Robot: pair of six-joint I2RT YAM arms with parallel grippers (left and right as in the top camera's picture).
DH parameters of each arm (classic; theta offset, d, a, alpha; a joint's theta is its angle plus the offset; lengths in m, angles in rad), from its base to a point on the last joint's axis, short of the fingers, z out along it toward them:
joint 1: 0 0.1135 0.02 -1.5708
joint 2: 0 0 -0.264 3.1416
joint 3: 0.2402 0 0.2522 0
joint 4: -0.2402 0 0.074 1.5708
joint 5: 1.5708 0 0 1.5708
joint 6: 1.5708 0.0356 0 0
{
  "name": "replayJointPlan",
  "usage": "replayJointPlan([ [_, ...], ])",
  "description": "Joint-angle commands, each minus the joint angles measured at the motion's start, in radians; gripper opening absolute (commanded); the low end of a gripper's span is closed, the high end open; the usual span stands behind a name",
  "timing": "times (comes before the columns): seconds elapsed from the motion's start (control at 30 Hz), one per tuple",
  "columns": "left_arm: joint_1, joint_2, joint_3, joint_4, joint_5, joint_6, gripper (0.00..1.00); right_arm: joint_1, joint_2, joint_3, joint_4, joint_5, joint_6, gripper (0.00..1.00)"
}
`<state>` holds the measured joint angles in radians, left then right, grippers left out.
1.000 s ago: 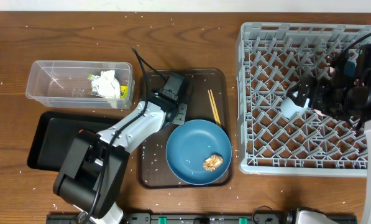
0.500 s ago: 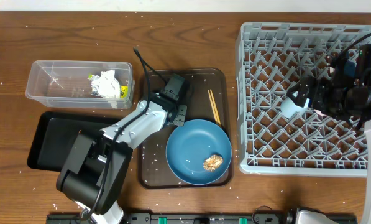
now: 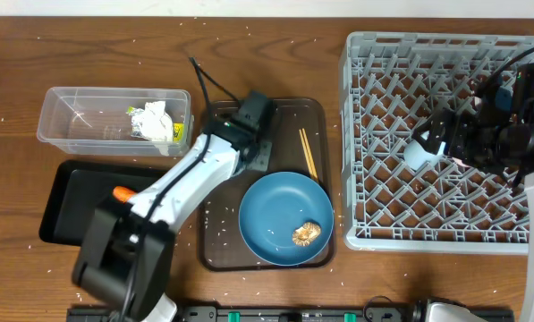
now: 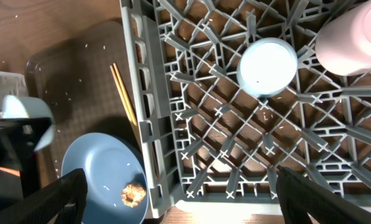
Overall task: Sort waste into correct bins and load items into the dishwasher rack
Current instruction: 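Lift the rice bowl with left gripper and carry it left, then tilt the bowl with left gripper to pour rice onto the black tray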
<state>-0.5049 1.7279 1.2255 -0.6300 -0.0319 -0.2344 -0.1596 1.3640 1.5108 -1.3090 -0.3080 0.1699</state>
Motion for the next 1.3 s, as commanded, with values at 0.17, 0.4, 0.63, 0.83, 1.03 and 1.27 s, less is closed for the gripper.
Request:
replayJointPlan([
  [0.17, 0.011, -0.164, 0.043, -0.088, 0.016, -0.216, 0.06, 0.011, -0.003, 0.011, -0.001, -0.011, -0.018, 0.9],
  [0.4, 0.18, -0.313, 0.042, -0.208, 0.068, -0.329, 0.06, 0.011, -0.003, 0.011, -0.006, -0.011, -0.018, 0.9],
  [0.63, 0.563, -0.393, 0.024, -0.274, 0.32, -0.316, 0.06, 0.011, -0.003, 0.011, -0.006, -0.011, -0.018, 0.9],
  [0.83, 0.89, -0.391, -0.072, -0.202, 0.671, -0.189, 0.07, 0.011, -0.002, 0.011, -0.009, -0.011, -0.018, 0.9],
  [1.03, 1.153, -0.39, -0.201, -0.055, 0.892, -0.071, 0.06, 0.011, -0.003, 0.011, -0.009, -0.011, -0.018, 0.9],
  [1.27, 1.364, -0.389, -0.431, 0.278, 1.196, -0.028, 0.06, 0.011, -0.003, 0.011, -0.014, -0.011, -0.018, 0.9],
])
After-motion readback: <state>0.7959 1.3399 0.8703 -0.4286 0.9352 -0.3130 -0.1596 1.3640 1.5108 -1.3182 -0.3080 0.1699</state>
